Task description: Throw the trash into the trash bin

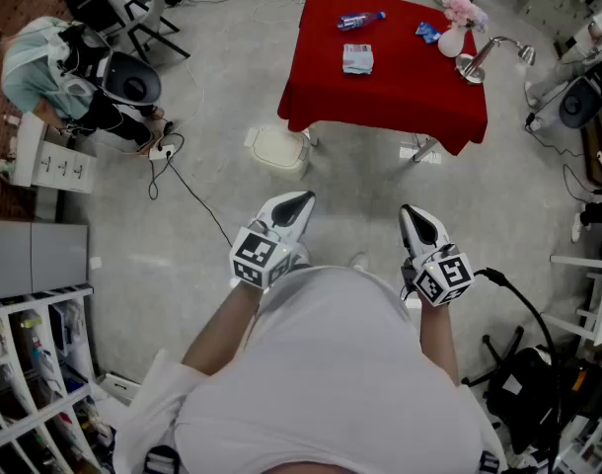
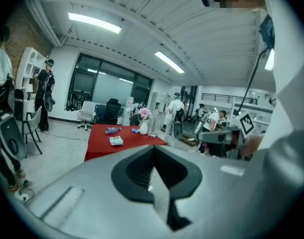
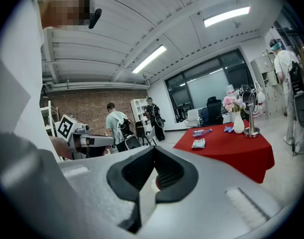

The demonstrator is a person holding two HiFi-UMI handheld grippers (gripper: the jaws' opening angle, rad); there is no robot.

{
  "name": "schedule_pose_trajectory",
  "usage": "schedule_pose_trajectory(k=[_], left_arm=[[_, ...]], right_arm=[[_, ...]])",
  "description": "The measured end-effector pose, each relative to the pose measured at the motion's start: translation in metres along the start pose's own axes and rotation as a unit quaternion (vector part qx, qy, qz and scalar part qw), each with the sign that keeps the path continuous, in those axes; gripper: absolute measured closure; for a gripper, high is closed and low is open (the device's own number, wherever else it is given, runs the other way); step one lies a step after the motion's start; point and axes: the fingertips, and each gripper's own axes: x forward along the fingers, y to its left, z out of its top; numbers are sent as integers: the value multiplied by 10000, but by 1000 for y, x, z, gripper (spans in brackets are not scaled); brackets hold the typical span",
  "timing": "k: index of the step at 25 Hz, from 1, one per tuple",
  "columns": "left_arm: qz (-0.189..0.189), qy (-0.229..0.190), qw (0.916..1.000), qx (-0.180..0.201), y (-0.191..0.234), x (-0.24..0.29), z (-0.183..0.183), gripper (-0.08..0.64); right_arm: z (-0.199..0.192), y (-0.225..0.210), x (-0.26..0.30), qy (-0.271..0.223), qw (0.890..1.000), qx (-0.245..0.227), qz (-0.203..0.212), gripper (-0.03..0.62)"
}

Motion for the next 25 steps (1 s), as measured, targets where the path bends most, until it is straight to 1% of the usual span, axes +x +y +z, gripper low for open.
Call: schedule_pose_trajectory(k=[3, 7, 14, 20, 25], left_arm=[[34, 86, 9999, -90, -1, -5, 2, 557], [25, 95, 9999, -102, 3, -7, -1, 557], [-67, 57, 10000, -42, 10, -11, -4, 557], [-140, 84, 9999, -34, 23, -23, -2, 557], [-273, -83, 9996, 26, 39, -38, 1, 557]], right_arm=[[0, 5, -1, 9, 10000, -2, 4, 597], [0, 7, 1, 5, 10000, 10, -16, 597], [-1, 17, 6, -19, 10000, 53, -24, 595], [-4, 31, 18, 14, 10000, -20, -38, 595], [-10, 53, 36, 94, 9999, -97, 94, 595]])
